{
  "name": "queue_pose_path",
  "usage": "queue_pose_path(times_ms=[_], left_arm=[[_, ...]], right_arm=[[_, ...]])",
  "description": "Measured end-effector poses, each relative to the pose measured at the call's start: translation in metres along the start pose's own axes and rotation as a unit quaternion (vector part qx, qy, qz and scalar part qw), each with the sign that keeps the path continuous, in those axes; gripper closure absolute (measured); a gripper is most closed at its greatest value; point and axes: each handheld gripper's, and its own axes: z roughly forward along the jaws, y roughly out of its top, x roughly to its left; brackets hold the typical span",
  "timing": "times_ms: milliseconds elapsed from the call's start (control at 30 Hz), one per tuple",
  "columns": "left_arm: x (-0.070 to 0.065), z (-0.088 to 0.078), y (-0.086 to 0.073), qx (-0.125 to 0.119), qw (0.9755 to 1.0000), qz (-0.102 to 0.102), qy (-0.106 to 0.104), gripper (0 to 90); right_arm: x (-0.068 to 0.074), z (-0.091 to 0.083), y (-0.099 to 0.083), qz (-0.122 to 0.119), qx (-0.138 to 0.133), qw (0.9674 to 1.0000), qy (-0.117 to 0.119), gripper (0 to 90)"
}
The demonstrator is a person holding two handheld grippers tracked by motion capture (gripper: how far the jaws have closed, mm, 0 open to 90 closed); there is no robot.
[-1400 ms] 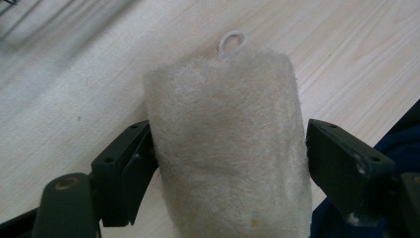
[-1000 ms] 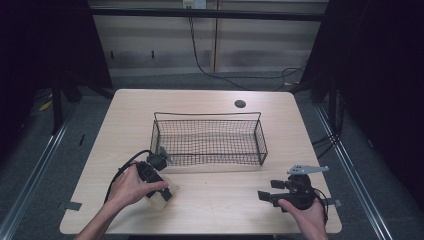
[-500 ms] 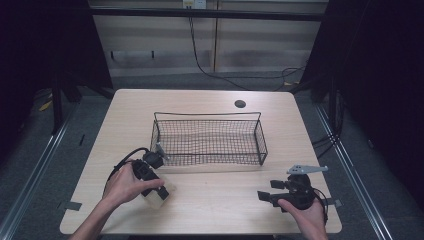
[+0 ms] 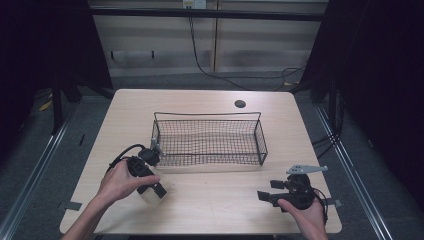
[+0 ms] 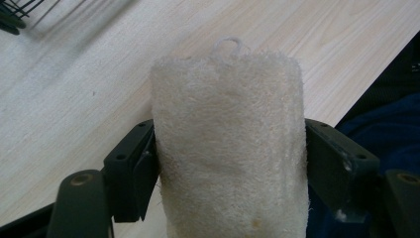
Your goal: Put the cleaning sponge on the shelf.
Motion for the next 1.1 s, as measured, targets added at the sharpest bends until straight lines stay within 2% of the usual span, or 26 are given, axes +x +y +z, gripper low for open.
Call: queue_pose_path(times_ms=[233,433,500,533,633,833,1100], left_arm=[[-0.005,-0.009,0.003,0.007,0.9999,0.011,0.005,27.1],[-0.007,-0.018,0.001,-0.008,0.9999,0.01,0.002,27.1],[-0.007,-0.019,0.0,-0.001,0.9999,0.017,0.0,27.1],[-0.008,-0.019,0.0,-0.003,0.9999,0.012,0.001,27.1],[-0.009,-0.021,0.0,0.001,0.9999,0.017,-0.002,27.1],[-0.01,-0.027,0.0,0.001,0.9999,0.015,0.001,27.2],[-0.015,-0.037,0.002,-0.007,0.9996,0.026,-0.002,27.2]], right_arm=[[0.0,0.001,0.0,-0.001,0.002,1.0,0.0,23.3],[0.0,-0.001,0.0,-0.002,-0.003,1.0,0.001,23.3],[0.001,0.0,0.0,0.001,-0.001,1.0,0.001,23.3],[0.001,0.0,0.0,0.001,-0.001,1.0,0.001,23.3],[0.001,0.0,0.0,0.001,-0.001,1.0,0.001,23.3],[0.001,0.0,0.0,0.0,-0.001,1.0,0.001,23.4],[0.001,0.0,0.0,0.0,0.002,1.0,0.003,23.2]])
